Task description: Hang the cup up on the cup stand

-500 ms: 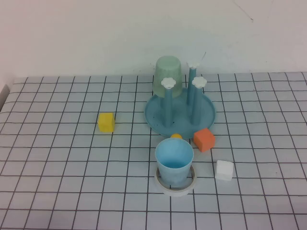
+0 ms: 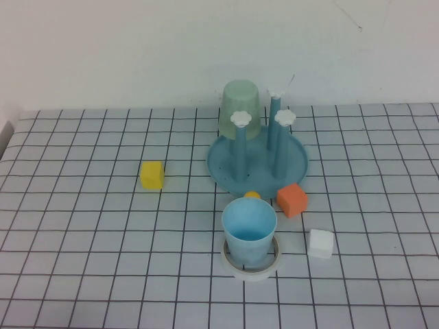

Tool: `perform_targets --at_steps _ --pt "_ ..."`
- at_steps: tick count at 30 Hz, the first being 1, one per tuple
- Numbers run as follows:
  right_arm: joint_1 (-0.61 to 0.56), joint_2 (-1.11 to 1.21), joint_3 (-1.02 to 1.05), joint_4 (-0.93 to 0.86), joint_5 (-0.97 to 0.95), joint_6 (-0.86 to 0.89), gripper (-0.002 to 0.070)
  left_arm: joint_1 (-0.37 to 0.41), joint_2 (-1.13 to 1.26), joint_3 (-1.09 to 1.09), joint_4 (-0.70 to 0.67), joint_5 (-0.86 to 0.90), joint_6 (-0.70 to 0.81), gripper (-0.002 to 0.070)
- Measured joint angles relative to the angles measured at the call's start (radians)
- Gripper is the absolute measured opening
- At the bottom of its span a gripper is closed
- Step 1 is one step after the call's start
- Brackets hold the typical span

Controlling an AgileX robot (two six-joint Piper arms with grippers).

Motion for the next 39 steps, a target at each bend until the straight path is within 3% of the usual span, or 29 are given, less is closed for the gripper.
perform_targets --at_steps 23,25,28,31,33,36,39 --pt "0.0 0.0 0.0 0.024 0.0 0.004 -0.0001 0.0 0.0 0.0 -0.023 -0.016 -0.004 -0.0001" --pt "0.0 0.0 0.0 0.075 -0.002 0.004 -0.0001 0.0 0.0 0.002 -0.124 -0.044 -0.039 -0.0001" --pt "0.0 0.0 0.0 0.227 -0.006 0.015 -0.0001 0.0 0.0 0.002 -0.423 -0.115 -0.171 -0.0001" --pt "0.0 0.0 0.004 0.484 -0.006 0.058 -0.0001 0.0 0.0 0.002 -0.787 -0.176 -0.292 -0.0001" --pt "0.0 0.0 0.008 0.707 -0.004 0.094 -0.0001 0.0 0.0 0.002 -0.945 -0.21 -0.32 -0.0001" --pt "0.0 0.0 0.01 0.943 -0.004 0.106 -0.0001 0.0 0.0 0.002 -1.063 -0.256 -0.333 -0.0001" --pt "0.0 0.0 0.01 1.035 -0.011 0.108 -0.0001 0.0 0.0 0.002 -1.1 -0.272 -0.341 -0.0001"
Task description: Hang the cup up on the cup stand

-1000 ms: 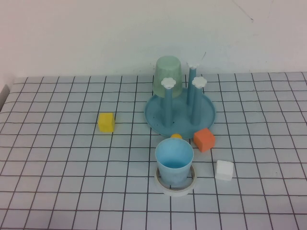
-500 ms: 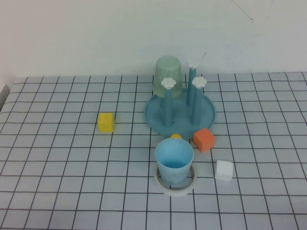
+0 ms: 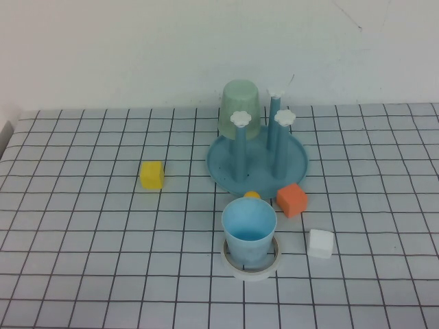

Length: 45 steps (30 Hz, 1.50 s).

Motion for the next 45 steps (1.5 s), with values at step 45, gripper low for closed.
perform_targets --at_steps 45 --pt "0.0 0.0 0.0 0.039 0.064 -0.415 -0.0001 -0.48 1.21 -1.266 1.19 0.993 0.485 -0.0001"
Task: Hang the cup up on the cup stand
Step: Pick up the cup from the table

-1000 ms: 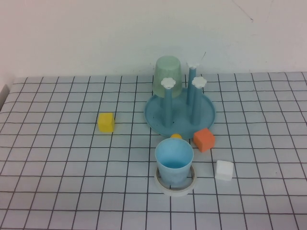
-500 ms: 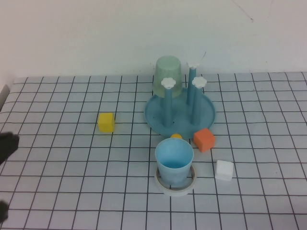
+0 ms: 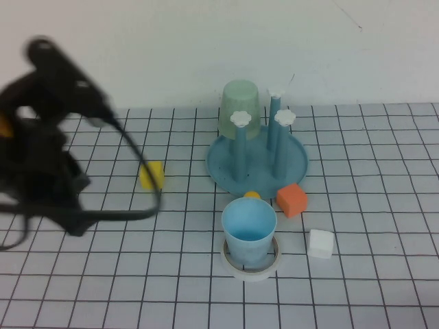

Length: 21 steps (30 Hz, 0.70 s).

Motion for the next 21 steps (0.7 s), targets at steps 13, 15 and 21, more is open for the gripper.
perform_targets --at_steps 13,15,21 --pt "0.0 0.0 0.0 0.011 0.0 -0.023 -0.0001 -0.172 0.408 -0.232 0.007 -0.009 -0.3 0.0174" --pt "0.0 0.0 0.0 0.012 0.0 -0.025 -0.0001 -0.172 0.456 -0.259 -0.052 -0.031 -0.309 0.0264" --pt "0.0 0.0 0.0 0.013 0.0 -0.027 -0.0001 -0.175 0.561 -0.294 -0.12 -0.096 -0.313 0.0396"
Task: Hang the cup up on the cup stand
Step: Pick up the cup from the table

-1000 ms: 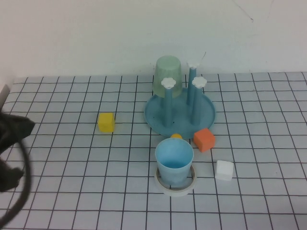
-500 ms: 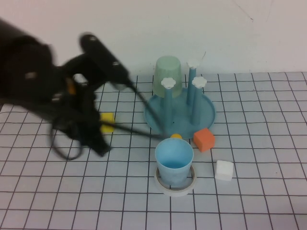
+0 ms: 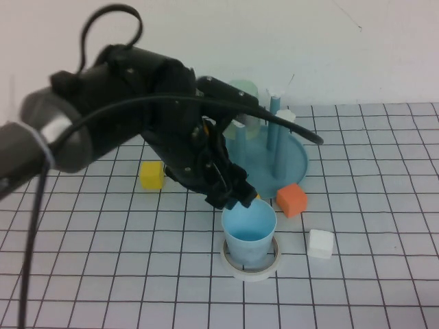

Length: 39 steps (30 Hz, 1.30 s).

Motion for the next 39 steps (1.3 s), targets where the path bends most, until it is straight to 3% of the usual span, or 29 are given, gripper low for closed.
perform_targets --at_steps 24,26,30,32,39 --pt "0.0 0.0 0.0 0.009 0.004 -0.012 -0.0001 -0.002 0.188 -0.003 -0.014 -0.091 -0.059 0.0398" --pt "0.0 0.0 0.0 0.009 0.006 -0.012 -0.0001 -0.002 0.19 -0.004 -0.007 -0.089 -0.076 0.0349" --pt "0.0 0.0 0.0 0.009 0.008 -0.012 -0.0001 -0.002 0.192 -0.006 0.022 -0.087 -0.079 0.0125" --pt "0.0 0.0 0.0 0.009 0.009 -0.012 -0.0001 -0.002 0.192 -0.006 0.027 -0.087 -0.079 0.0057" --pt "0.0 0.0 0.0 0.016 0.012 -0.014 -0.0001 0.025 0.165 -0.006 -0.032 -0.004 0.031 0.0008"
